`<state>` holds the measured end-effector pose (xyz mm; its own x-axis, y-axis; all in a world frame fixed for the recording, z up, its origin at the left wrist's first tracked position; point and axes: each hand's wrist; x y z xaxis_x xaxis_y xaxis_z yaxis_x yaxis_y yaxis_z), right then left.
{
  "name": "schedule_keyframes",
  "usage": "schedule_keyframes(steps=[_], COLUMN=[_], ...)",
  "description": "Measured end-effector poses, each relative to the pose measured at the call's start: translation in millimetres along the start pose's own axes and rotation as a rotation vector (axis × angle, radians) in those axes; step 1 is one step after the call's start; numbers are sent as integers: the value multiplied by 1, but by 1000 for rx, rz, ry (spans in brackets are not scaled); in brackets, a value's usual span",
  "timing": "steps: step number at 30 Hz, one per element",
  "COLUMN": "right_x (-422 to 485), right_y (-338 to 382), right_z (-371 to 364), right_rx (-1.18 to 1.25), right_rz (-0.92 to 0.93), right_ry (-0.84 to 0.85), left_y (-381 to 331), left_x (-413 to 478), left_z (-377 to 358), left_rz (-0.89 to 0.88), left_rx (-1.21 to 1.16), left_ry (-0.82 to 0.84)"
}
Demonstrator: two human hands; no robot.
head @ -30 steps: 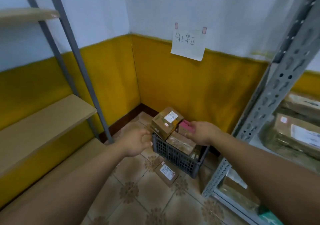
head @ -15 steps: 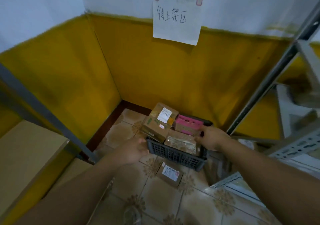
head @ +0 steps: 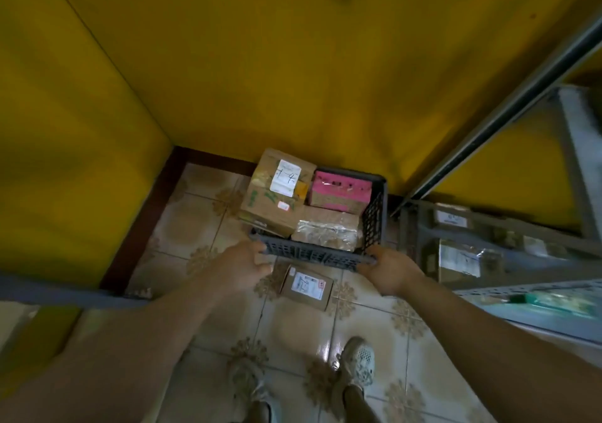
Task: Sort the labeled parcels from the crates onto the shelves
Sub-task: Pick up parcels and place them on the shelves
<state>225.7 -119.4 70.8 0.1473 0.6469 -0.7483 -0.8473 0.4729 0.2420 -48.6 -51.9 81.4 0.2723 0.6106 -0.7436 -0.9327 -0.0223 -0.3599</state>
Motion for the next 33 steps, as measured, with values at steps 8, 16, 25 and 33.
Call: schedule_keyframes(steps=[8,16,25,33], right_x=[187,385,471,437], right_y=[-50,-117,-138,-122], right_z=[-123,-290,-382,-370], right_rx=[81,82,259,593], right_rz=[-42,-82,-162,-203], right_ry=[185,250,134,83], left_y=[55,163,180,177], left_x=[193,384,470,434], left_z=[-127,-281,-370,-369], left_rz=[143,293,227,274], left_rx=[-92,-198,-467,-680], left_ry=[121,87,87,31])
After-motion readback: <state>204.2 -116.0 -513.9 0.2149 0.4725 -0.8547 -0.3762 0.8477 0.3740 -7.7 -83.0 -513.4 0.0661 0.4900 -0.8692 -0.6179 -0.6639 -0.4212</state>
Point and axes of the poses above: each hand's wrist, its own x-axis towards the middle knuckle, its own z-axis out of the back of the hand, y = z × x, and after that the axes turned 5 degrees about y, right-handed
